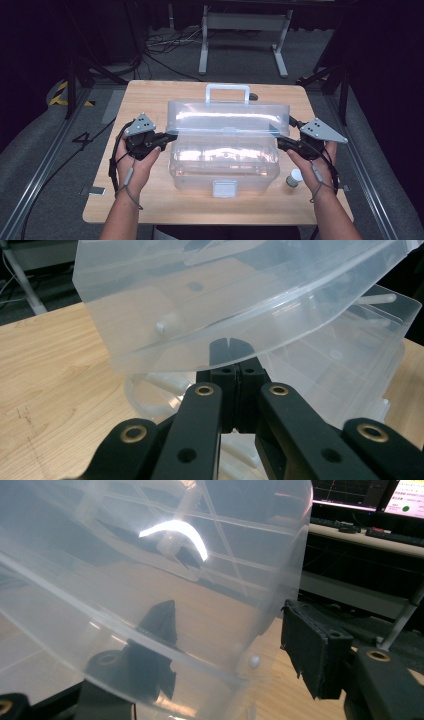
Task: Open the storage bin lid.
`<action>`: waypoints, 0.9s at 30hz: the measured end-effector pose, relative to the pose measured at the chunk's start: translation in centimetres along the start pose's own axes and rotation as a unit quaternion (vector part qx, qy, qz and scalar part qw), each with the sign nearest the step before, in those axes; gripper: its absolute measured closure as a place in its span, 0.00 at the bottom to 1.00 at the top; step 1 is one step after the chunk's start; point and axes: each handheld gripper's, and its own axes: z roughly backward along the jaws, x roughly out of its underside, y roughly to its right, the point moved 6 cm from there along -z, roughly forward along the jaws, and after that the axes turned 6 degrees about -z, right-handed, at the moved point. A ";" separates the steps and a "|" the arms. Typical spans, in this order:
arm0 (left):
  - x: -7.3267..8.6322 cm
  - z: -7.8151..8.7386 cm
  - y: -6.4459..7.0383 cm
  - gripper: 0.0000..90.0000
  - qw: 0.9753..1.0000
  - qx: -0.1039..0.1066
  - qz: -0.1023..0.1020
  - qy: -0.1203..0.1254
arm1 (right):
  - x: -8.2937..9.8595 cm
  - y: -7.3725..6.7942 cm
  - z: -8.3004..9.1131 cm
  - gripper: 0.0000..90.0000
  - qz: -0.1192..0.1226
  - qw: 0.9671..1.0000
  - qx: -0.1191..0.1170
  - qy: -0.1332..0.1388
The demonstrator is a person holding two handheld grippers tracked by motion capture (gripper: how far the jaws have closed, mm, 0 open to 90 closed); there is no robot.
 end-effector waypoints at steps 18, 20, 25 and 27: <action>2.2 3.4 1.0 0.83 0.999 0.023 -0.009 -0.035 | -1.5 0.5 -1.1 0.56 0.008 0.998 0.068 0.002; 2.6 3.6 1.2 0.81 0.998 0.032 -0.014 -0.044 | -1.7 0.5 -1.2 0.56 0.015 0.997 0.080 0.005; 4.1 4.1 1.9 0.80 0.996 0.048 -0.021 -0.072 | -2.1 0.7 -1.5 0.57 0.008 0.995 0.101 0.020; 4.3 4.0 2.0 0.79 0.995 0.054 -0.018 -0.077 | -2.2 0.8 -1.6 0.57 0.003 0.994 0.107 0.026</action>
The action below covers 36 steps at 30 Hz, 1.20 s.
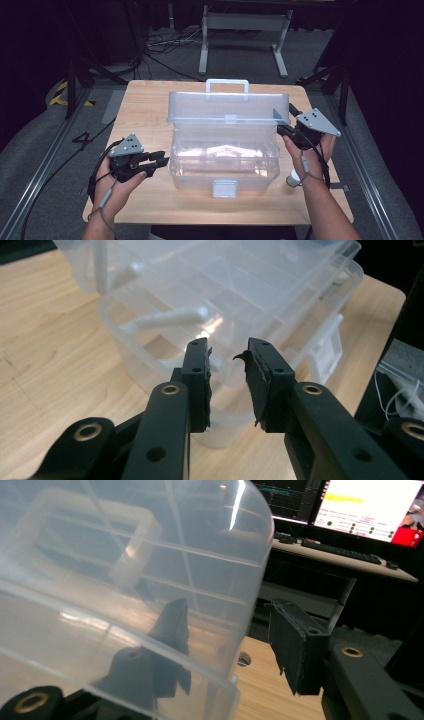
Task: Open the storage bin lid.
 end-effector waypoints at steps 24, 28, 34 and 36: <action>1.9 -4.2 1.6 0.63 0.994 0.092 -0.038 -0.046 | -1.3 0.4 -1.5 0.62 -0.036 0.998 0.038 0.019; 2.0 -4.9 1.9 0.63 0.992 0.101 -0.046 -0.055 | -1.6 0.5 -1.9 0.62 -0.044 0.998 0.033 0.011; 2.2 -6.1 2.0 0.63 0.992 0.105 -0.050 -0.056 | -1.8 0.6 -2.1 0.62 -0.050 0.998 0.033 0.007; 2.3 -6.4 2.0 0.63 0.991 0.105 -0.053 -0.058 | -1.8 0.6 -2.2 0.62 -0.049 0.998 0.034 0.009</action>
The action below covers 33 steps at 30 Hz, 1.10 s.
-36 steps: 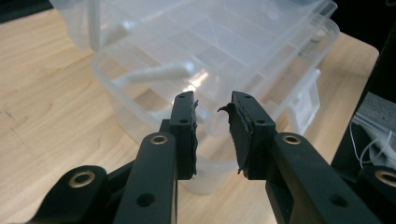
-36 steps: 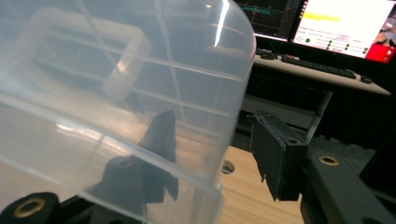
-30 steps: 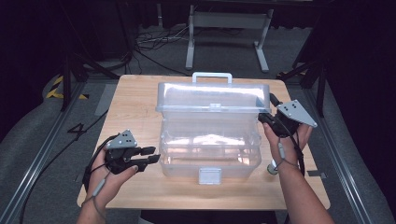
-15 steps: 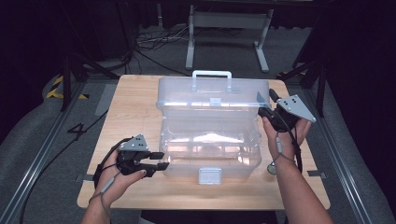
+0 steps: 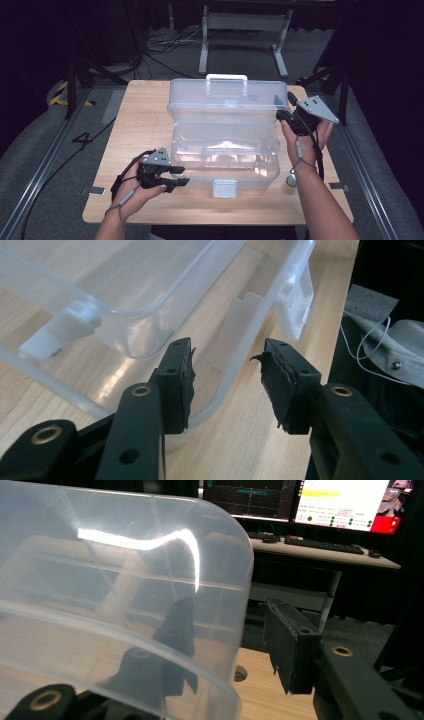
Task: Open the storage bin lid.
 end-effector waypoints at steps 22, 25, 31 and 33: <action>0.2 -2.1 0.1 0.71 0.999 0.020 -0.012 0.022 | -0.9 0.1 -1.4 0.68 0.012 0.999 0.027 0.015; 0.2 -2.1 0.1 0.71 0.999 0.020 -0.014 0.023 | -1.1 0.1 -1.5 0.74 0.019 0.999 0.030 0.011; 0.3 -2.1 0.1 0.71 0.999 0.020 -0.017 0.026 | -1.2 0.0 -1.7 0.81 0.019 0.999 0.031 0.007; 0.3 -2.1 0.1 0.71 0.999 0.020 -0.017 0.027 | -1.3 0.1 -1.9 0.84 0.016 0.999 0.034 0.003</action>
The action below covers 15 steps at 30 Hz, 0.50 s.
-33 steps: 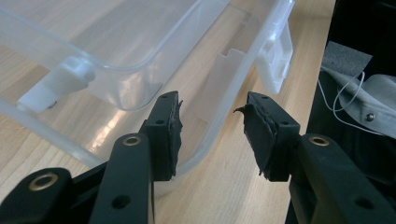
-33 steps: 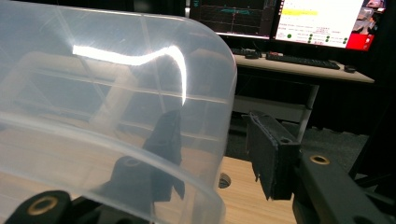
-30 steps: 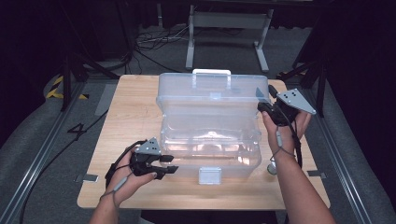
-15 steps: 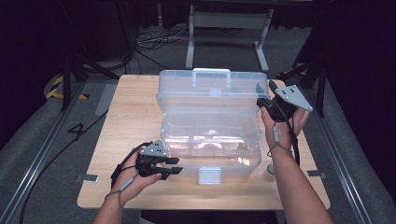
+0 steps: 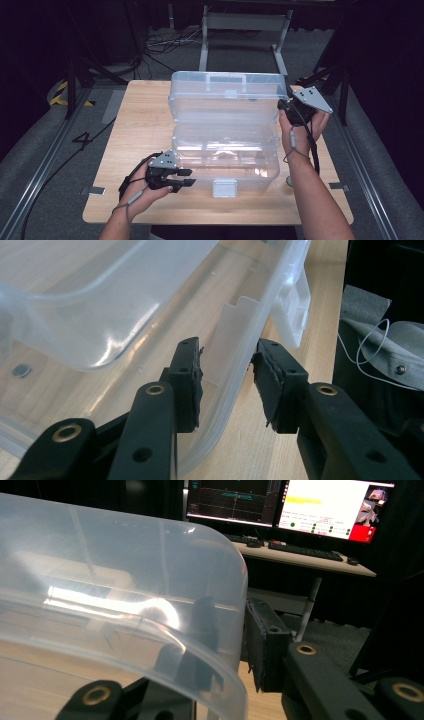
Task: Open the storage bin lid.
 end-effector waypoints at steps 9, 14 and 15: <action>0.0 0.0 0.0 0.71 1.000 0.000 0.001 0.005 | -0.2 0.4 -0.9 0.90 -0.007 1.000 0.003 -0.022; 0.1 0.1 0.0 0.72 1.000 0.005 0.001 0.006 | -0.2 0.7 -1.6 0.91 -0.018 0.999 -0.003 -0.045; 0.1 0.1 0.0 0.72 1.000 0.005 0.001 0.006 | -0.2 0.7 -1.6 0.91 -0.018 0.999 -0.003 -0.045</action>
